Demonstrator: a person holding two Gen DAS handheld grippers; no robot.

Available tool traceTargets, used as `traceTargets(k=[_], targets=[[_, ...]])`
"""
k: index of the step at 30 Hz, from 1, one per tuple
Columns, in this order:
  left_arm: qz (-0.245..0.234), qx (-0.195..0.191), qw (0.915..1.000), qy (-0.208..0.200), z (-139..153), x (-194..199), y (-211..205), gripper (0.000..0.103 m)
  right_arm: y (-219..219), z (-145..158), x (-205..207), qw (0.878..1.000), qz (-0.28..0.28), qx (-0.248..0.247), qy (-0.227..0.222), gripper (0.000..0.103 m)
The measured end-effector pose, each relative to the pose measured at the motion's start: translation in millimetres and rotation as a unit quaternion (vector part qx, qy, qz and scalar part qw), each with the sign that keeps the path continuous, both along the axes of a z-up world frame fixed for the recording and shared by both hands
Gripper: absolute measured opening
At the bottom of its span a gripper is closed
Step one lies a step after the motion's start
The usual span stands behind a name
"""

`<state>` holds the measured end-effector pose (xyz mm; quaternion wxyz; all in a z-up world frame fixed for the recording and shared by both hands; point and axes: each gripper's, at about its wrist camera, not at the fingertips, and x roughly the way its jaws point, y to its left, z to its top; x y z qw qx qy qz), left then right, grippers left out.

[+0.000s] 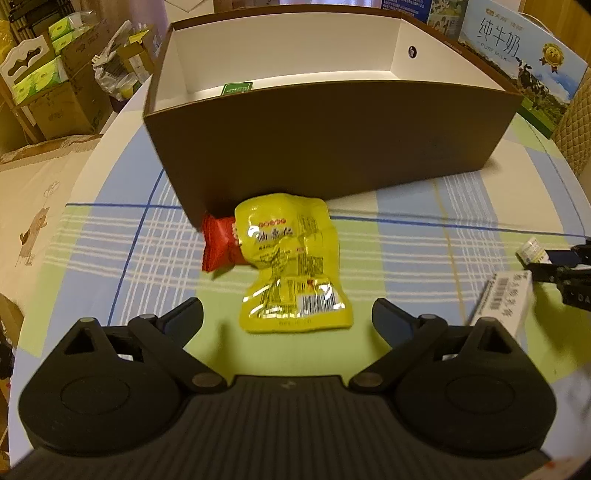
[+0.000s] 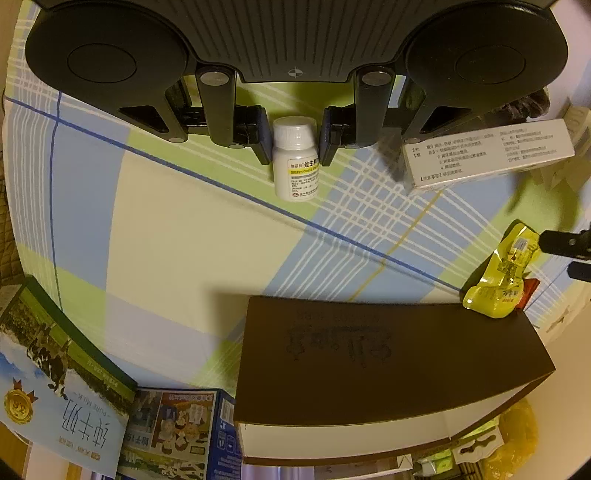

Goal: Organize objects
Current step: 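Grasp the yellow snack pouch with the left tool while the right tool grasps the white pill bottle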

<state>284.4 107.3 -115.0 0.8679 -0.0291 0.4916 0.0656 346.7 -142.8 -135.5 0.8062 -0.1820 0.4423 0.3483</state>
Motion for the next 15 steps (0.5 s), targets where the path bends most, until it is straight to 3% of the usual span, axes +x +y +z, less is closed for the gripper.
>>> traceTargets(k=[15], targets=[[0.056, -0.006, 0.9983, 0.014, -31, 48, 5, 0.092, -13, 2, 9, 0.999, -0.044, 0.014, 0.007, 0.024]])
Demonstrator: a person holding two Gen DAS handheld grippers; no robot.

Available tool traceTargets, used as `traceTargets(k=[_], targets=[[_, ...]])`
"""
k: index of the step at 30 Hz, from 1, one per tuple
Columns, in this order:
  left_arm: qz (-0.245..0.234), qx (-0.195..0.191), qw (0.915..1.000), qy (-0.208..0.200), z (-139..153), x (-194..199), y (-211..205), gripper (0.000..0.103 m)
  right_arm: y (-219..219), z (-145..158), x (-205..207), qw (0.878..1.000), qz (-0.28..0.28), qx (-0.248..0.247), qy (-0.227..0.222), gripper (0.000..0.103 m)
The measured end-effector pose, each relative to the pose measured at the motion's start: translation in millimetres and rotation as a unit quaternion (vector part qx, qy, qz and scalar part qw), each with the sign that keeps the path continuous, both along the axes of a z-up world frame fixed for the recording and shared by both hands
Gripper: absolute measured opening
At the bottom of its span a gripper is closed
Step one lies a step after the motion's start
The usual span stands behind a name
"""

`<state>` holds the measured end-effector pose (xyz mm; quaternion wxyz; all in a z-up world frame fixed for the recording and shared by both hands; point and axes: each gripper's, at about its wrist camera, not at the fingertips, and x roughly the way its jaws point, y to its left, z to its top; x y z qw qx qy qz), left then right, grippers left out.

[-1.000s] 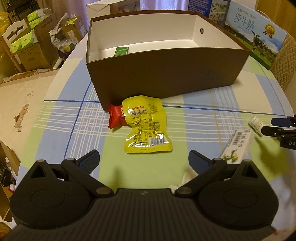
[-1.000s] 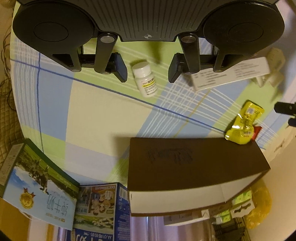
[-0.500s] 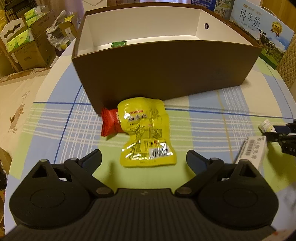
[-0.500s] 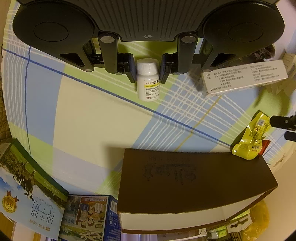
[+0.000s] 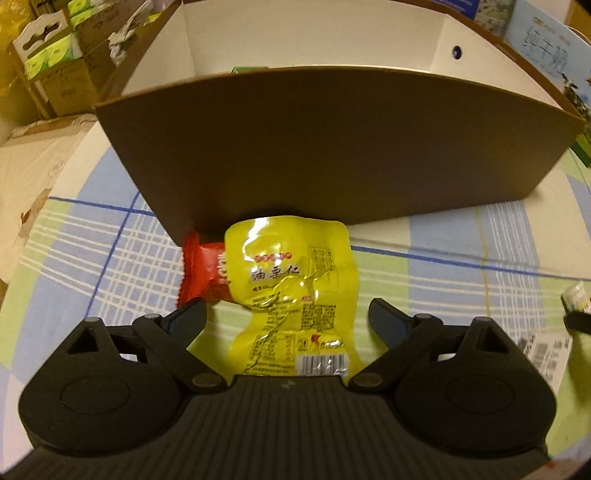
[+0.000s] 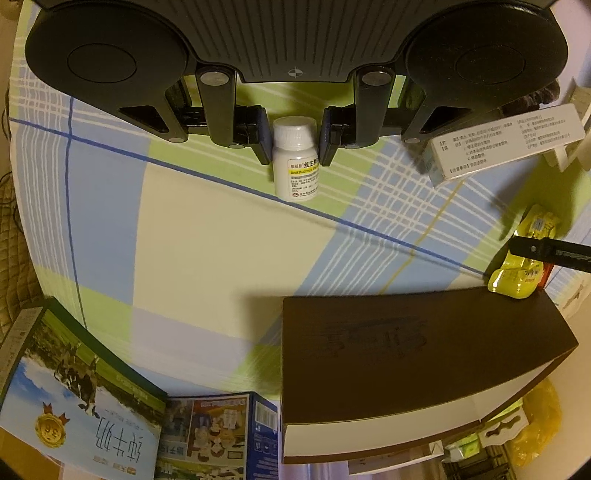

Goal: Organize objects
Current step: 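Grasp the yellow snack pouch with the left tool while the right tool grasps the white pill bottle, then lift the yellow pouch and white bottle up over the brown box with both tools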

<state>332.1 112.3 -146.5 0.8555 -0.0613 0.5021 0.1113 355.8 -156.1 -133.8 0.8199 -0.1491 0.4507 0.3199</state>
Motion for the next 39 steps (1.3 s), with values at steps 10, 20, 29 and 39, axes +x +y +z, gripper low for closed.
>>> traceTargets(k=[10, 20, 29, 39], targets=[[0.0, 0.019, 0.9996, -0.02, -3, -4, -3, 0.071, 2, -2, -1, 1.0, -0.002, 0.002, 0.001, 0.024], [-0.039, 0.012, 0.9991, -0.013, 1, -39, 2, 0.067, 2, -2, -13, 1.0, 0.002, 0.009, 0.01, 0.024], [-0.037, 0.014, 0.9992, 0.002, 12, -57, 11, 0.067, -2, 1, -26, 1.0, 0.003, 0.011, 0.02, 0.024], [-0.04, 0.017, 0.999, -0.004, 32, -71, 7, 0.067, -9, 23, -43, 0.999, 0.002, 0.036, 0.013, 0.024]])
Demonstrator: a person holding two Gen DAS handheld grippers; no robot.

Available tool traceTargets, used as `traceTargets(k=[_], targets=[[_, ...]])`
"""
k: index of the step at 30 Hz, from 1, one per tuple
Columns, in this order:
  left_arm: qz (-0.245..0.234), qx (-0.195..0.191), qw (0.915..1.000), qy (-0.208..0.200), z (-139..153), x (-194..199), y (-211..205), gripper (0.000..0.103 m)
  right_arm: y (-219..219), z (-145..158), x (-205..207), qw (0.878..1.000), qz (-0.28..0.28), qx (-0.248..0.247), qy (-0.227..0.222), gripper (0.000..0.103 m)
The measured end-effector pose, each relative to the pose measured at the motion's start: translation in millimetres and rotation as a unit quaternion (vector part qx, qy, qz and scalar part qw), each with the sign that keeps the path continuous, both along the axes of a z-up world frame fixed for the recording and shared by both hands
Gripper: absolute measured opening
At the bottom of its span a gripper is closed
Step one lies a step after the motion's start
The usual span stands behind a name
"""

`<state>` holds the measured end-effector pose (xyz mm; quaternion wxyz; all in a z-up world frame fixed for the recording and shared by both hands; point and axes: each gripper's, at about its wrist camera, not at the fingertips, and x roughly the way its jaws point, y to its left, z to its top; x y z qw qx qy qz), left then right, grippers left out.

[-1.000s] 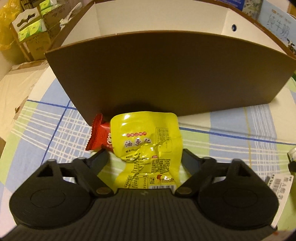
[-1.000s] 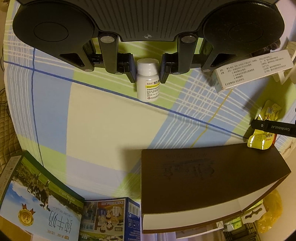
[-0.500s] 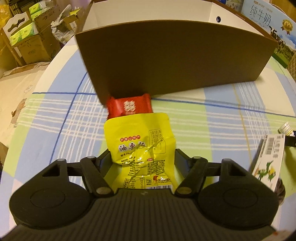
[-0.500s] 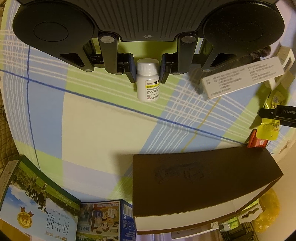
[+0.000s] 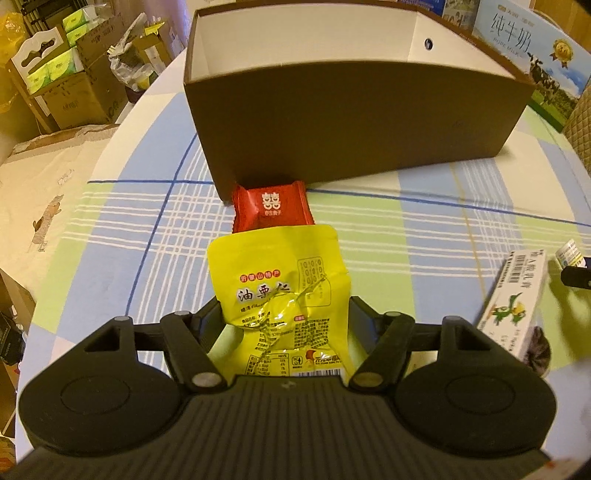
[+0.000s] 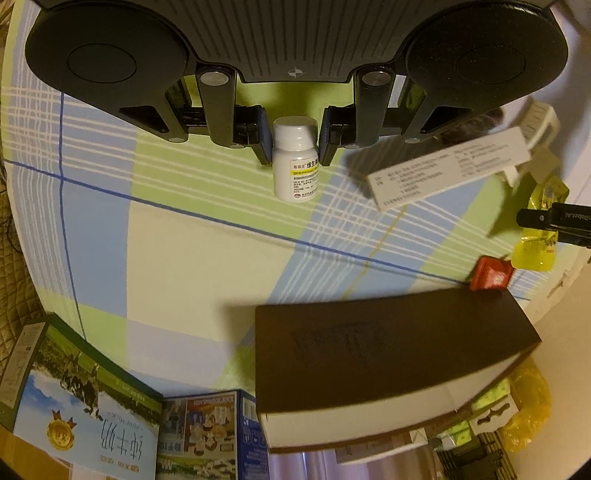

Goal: Organize objects
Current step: 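Lift the yellow pouch and white bottle up over the brown box with both tools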

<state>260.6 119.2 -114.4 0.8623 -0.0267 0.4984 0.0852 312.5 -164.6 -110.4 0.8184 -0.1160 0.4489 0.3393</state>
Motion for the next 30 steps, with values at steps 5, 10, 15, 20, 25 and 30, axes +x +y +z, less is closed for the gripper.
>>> traceTargets(k=[5, 10, 15, 20, 25, 30], targets=[[-0.005, -0.003, 0.9999, -0.009, 17, -7, -3, 0.067, 7, 19, -9, 1.0, 0.012, 0.021, -0.008, 0.024], [-0.01, -0.01, 0.9996, -0.023, 37, -12, -7, 0.067, 18, 38, -17, 0.998, 0.031, 0.042, -0.023, 0.024], [-0.019, -0.015, 0.9988, -0.043, 57, -15, -10, 0.067, 29, 55, -24, 0.996, 0.05, 0.063, -0.035, 0.024], [-0.019, -0.019, 0.9979, -0.058, 75, -13, -11, 0.067, 40, 69, -26, 0.994, 0.066, 0.083, -0.034, 0.024], [-0.026, -0.022, 0.9966, -0.074, 91, -2, -14, 0.067, 53, 80, -24, 0.991, 0.081, 0.097, -0.039, 0.024], [-0.035, -0.022, 0.9947, -0.094, 105, 13, -16, 0.067, 72, 92, -16, 0.988, 0.096, 0.108, -0.053, 0.024]])
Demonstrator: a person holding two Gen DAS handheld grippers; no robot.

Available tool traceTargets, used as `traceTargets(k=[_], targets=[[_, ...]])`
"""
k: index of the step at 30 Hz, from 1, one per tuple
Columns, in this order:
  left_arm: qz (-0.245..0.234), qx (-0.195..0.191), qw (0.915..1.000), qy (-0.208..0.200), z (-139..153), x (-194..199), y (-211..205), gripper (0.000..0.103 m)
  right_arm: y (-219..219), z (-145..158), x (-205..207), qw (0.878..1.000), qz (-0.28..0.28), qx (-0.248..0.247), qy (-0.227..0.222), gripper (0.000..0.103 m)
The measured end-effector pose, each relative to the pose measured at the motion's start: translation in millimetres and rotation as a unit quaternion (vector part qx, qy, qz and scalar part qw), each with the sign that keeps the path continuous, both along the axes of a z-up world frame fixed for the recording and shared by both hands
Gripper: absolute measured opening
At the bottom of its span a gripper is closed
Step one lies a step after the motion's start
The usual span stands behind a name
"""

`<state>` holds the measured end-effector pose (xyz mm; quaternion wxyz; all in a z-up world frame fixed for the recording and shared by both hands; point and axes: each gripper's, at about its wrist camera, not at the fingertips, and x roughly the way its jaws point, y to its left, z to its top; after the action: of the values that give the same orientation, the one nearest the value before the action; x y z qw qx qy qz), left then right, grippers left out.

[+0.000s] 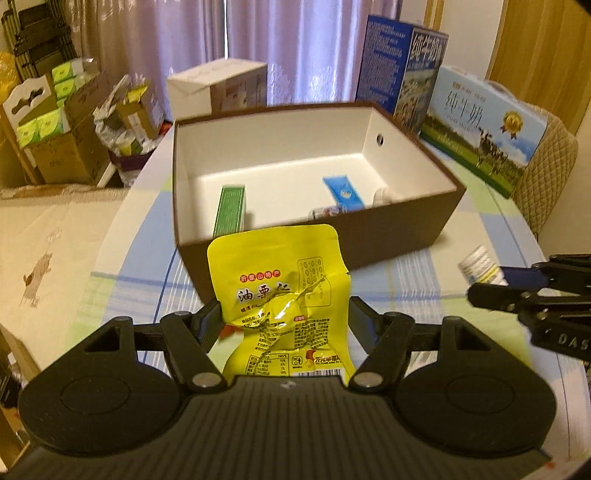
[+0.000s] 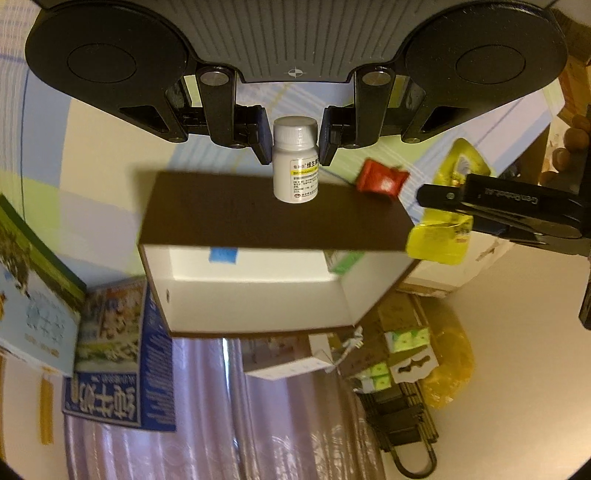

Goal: Organize objects
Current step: 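Lift the yellow pouch and white bottle up over the brown box with both tools, then open both tools to drop the yellow pouch and white bottle into the box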

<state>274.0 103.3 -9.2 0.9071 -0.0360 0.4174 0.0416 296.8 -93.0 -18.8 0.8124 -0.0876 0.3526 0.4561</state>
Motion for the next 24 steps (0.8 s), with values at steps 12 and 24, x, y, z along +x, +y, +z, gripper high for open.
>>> traceTargets(k=[12, 24], targets=[[-0.002, 0.008, 0.9991, -0.042, 26, 62, 10, 0.067, 45, 16, 46, 1.0, 0.019, 0.015, -0.02, 0.024], [-0.006, 0.006, 0.9998, -0.021, 12, 142, 17, 0.067, 91, 8, 112, 1.0, 0.008, 0.004, -0.019, 0.024]])
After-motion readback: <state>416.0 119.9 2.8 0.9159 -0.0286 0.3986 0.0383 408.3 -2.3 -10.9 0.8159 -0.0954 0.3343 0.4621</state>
